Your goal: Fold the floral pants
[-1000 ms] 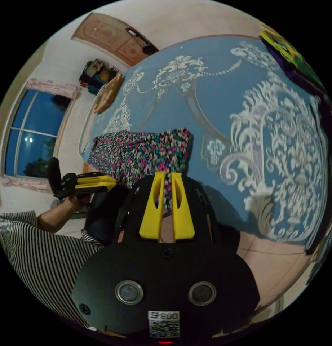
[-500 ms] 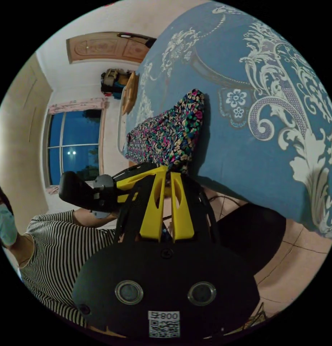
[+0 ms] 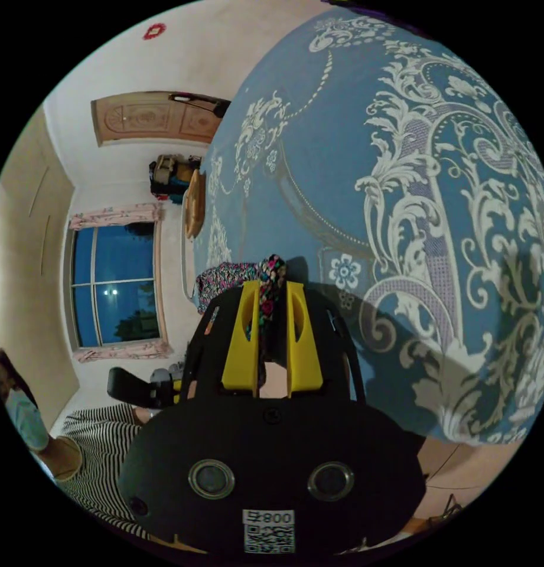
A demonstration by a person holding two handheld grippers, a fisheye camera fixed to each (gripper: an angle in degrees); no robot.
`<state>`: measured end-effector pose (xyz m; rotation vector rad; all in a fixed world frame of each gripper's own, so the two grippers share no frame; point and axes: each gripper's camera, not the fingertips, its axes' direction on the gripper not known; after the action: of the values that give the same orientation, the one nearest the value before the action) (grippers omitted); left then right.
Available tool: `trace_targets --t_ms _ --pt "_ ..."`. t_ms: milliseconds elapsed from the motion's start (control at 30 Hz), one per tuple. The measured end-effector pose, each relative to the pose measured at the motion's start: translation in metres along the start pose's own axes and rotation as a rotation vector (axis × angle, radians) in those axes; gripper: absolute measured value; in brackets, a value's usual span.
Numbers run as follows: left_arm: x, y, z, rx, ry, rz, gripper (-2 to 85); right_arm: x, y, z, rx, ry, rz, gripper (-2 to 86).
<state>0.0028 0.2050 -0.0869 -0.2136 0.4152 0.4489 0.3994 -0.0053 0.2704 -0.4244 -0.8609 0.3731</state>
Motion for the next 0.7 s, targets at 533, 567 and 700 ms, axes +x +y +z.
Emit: trace_targets --t_ms 533,567,700 --pt "-0.062 0.058 -0.077 0.129 0.225 0.061 2.3 -0.095 -0.044 0.034 0.131 -0.050 -0.007 1.9" --pt "-0.073 0.065 -0.088 0.166 0.273 0.052 2.3 -0.107 -0.043 0.031 0.167 -0.054 -0.012 1.8" --pt "-0.127 0.106 -0.128 0.278 0.361 -0.015 2.3 -0.148 -0.043 0.038 0.222 -0.041 -0.026 1.5"
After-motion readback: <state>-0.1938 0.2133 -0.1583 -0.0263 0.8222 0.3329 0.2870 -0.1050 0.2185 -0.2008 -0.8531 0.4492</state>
